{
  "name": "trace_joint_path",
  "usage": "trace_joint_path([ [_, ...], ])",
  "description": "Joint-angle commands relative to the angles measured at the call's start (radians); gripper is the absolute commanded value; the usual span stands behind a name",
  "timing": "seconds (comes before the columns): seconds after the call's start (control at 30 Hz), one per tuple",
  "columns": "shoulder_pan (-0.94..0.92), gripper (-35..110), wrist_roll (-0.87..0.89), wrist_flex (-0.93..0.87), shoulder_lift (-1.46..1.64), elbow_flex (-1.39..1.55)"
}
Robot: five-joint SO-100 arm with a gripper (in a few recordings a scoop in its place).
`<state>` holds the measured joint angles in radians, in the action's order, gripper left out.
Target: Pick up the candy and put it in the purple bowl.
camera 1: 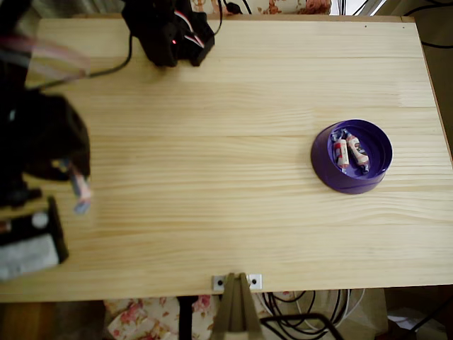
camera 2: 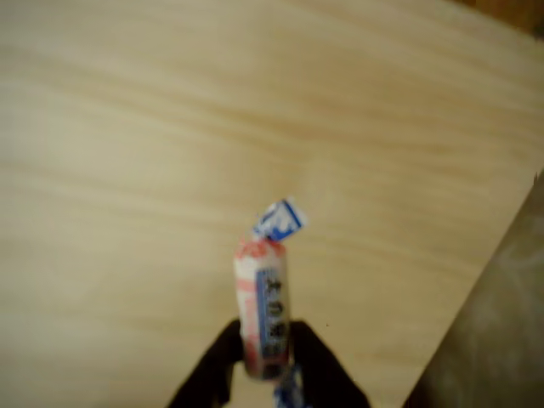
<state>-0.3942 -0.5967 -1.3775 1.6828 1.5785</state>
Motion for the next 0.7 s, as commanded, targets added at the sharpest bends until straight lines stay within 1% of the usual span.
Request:
trace_joint_path([
  [0.0,0.018,0,0.005,-0.083,0.224,0.046],
  [0.1,0.060,0,0.008,-0.086,0.345,0.143],
  [0.2,0.150,0,0.018,-0.084,0.506,0.247],
  [0.3,0.279,0,0.054,-0.107,0.650,0.298],
  [0.43,0.482,0,0.130,-0.152,0.761,0.305],
  [0.57,0.690,0,0.222,-0.167,0.816,0.299],
  [0.67,0.834,0,0.284,-0.144,0.836,0.299],
])
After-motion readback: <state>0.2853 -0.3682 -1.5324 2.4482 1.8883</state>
